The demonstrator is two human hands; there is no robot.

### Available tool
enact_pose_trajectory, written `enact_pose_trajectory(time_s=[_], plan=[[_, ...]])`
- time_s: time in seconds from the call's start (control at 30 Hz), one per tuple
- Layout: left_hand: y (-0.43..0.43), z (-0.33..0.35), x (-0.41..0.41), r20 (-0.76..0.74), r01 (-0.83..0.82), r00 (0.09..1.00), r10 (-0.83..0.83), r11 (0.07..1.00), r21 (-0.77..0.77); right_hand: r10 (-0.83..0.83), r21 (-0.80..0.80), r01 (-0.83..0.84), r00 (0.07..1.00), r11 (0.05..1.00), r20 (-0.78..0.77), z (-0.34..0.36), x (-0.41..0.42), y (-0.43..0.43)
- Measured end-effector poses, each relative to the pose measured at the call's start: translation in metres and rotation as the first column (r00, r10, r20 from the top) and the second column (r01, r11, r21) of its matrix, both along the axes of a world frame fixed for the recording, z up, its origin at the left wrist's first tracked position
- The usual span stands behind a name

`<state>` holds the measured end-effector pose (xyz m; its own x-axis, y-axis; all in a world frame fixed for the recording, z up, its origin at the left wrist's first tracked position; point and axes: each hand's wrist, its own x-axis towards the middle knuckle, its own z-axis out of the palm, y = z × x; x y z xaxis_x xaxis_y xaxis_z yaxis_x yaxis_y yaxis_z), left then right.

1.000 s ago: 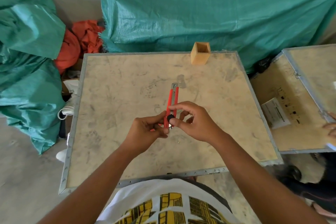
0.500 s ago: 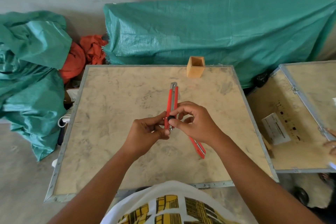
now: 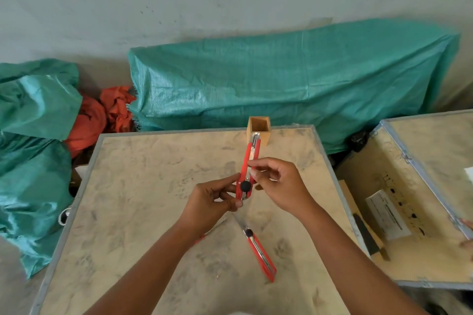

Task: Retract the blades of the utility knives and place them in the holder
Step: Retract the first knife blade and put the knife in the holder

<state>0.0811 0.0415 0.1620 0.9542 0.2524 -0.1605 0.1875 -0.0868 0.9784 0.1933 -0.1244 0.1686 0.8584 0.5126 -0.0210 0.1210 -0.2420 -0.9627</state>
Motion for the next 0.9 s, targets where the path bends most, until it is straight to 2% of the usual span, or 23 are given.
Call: enact_pose_trajectory(time_s=[0.2,0.47,0.57,0.63,0.7,0.77,0.9], plan=[[0.017,-0.012,0.118,-0.023,0.029,0.999,-0.026,0.988,0.151,-0.087,0.013,0.087,0.995,0.996,0.04,-0.006,0.106,0.008],[0.035,-0.066,0.261,-0.114,0.134,0.988,-0.104,0.946,0.295,-0.214,-0.166,0.256,0.948,0.952,0.234,-0.074,0.241,0.038],[0.038,-0.086,0.3,-0.18,0.16,0.979,-0.092,0.898,0.41,-0.21,-0.204,0.274,0.934,0.94,0.289,-0.104,0.268,0.048],[0.041,-0.099,0.319,-0.262,0.234,0.958,-0.115,0.843,0.485,-0.194,-0.234,0.271,0.932,0.933,0.308,-0.123,0.279,0.051],[0.045,-0.112,0.334,-0.341,0.31,0.928,-0.151,0.819,0.482,-0.173,-0.274,0.272,0.926,0.922,0.334,-0.139,0.284,0.054],[0.05,-0.123,0.343,-0.385,0.351,0.903,-0.188,0.841,0.412,-0.146,-0.309,0.272,0.915,0.911,0.375,-0.149,0.285,0.056],[0.056,-0.132,0.346,-0.385,0.363,0.899,-0.207,0.843,0.396,-0.12,-0.314,0.281,0.886,0.907,0.447,-0.158,0.285,0.059]])
